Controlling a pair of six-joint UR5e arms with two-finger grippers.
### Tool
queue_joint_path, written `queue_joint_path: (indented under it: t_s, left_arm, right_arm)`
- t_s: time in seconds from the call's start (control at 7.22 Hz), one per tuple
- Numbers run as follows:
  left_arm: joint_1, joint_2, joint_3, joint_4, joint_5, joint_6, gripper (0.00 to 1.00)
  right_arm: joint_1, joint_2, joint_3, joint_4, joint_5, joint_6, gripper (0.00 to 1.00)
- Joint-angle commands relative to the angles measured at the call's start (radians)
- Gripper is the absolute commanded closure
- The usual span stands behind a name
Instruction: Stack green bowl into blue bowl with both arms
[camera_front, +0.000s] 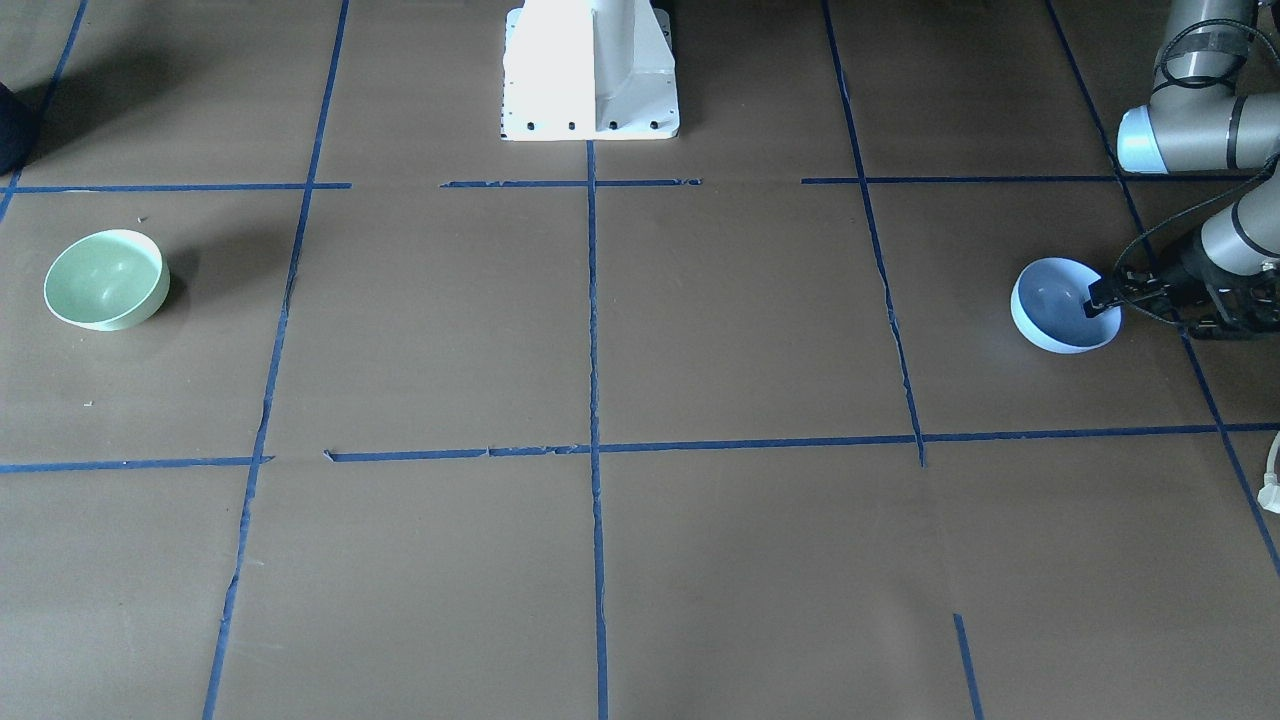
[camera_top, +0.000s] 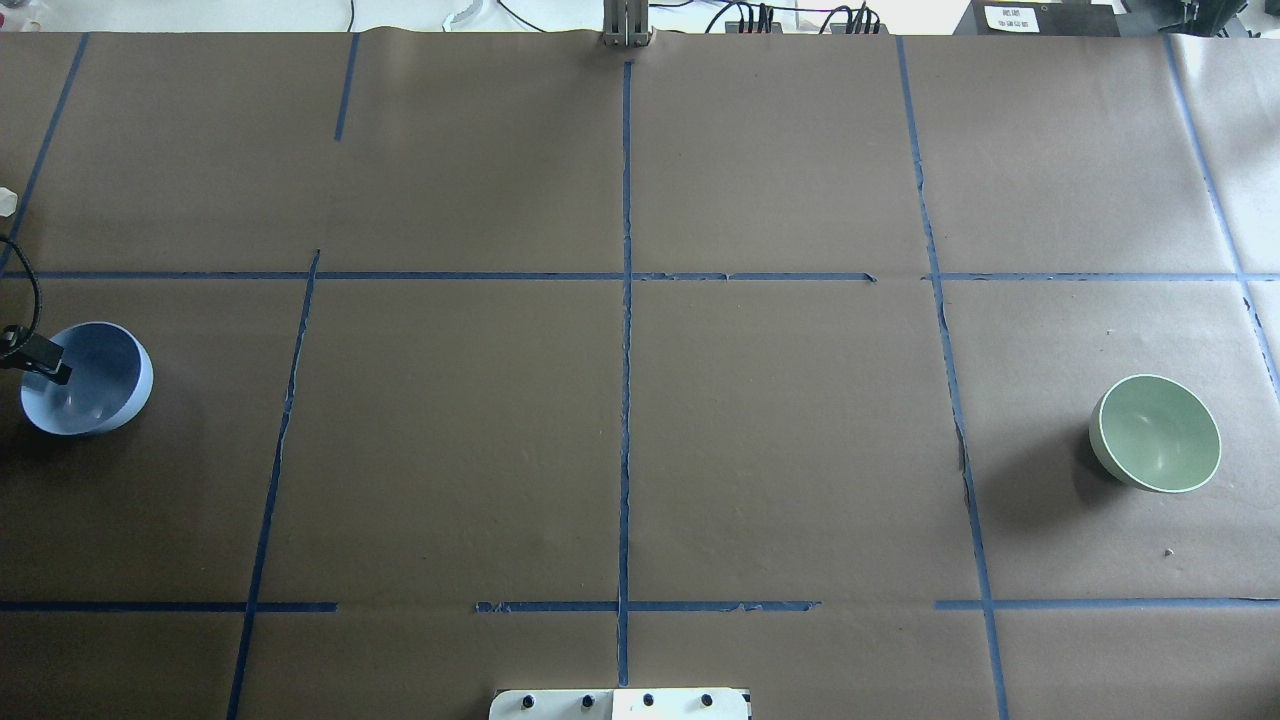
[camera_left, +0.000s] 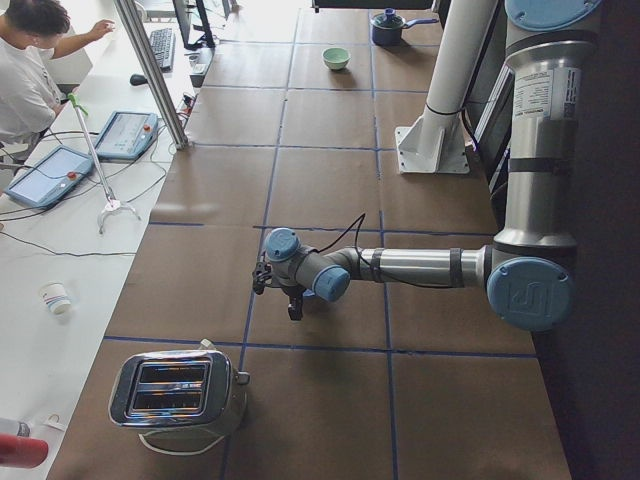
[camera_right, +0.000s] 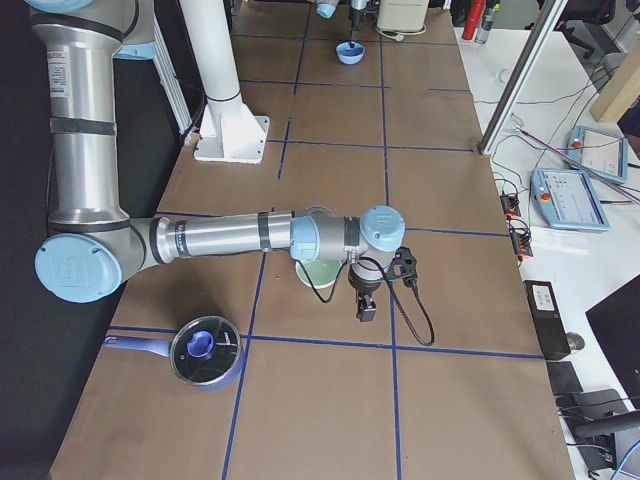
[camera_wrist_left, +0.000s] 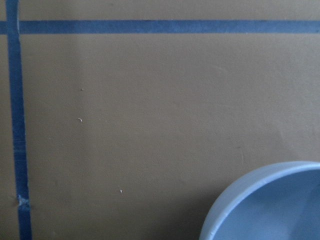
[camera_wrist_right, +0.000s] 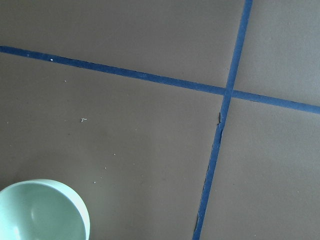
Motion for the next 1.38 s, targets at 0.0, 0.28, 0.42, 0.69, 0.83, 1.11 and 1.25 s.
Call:
queue_joint_path:
  t_s: [0.0, 0.28, 0.42, 0.69, 0.83, 1.11, 1.25]
  left_arm:
    - [0.01, -0.005, -0.004, -0.041, -0.006, -0.018, 1.0]
    - [0.042, -0.069, -0.018, -0.133, -0.049, -0.162, 1.0]
    - [0.09, -0.168, -0.068, -0.133, -0.04, -0.328, 1.0]
    - [0.266, -0.392, -0.091, -0.124, 0.033, -0.699, 1.0]
    - [0.386, -0.51, -0.087, -0.069, 0.169, -0.81, 1.0]
    - [0.526, -0.69, -0.085, 0.153, 0.323, -0.841, 1.0]
    - [0.578, -0.704, -0.078, 0.157, 0.38, -0.839, 1.0]
  right_arm:
    - [0.0, -0.002, 0.001, 0.0, 0.015, -0.002, 0.0]
    - [0.0, -0.002, 0.001, 0.0, 0.018, -0.004, 0.0]
    - [-0.003, -0.002, 0.001, 0.0, 0.018, -0.001, 0.0]
    - [-0.01, -0.002, 0.001, 0.0, 0.016, -0.002, 0.0]
    - [-0.013, -0.002, 0.001, 0.0, 0.016, 0.001, 0.0]
    - [-0.016, -0.003, 0.0, 0.044, 0.015, 0.007, 0.0]
    - [-0.017, -0.012, -0.001, 0.054, 0.015, 0.03, 0.0]
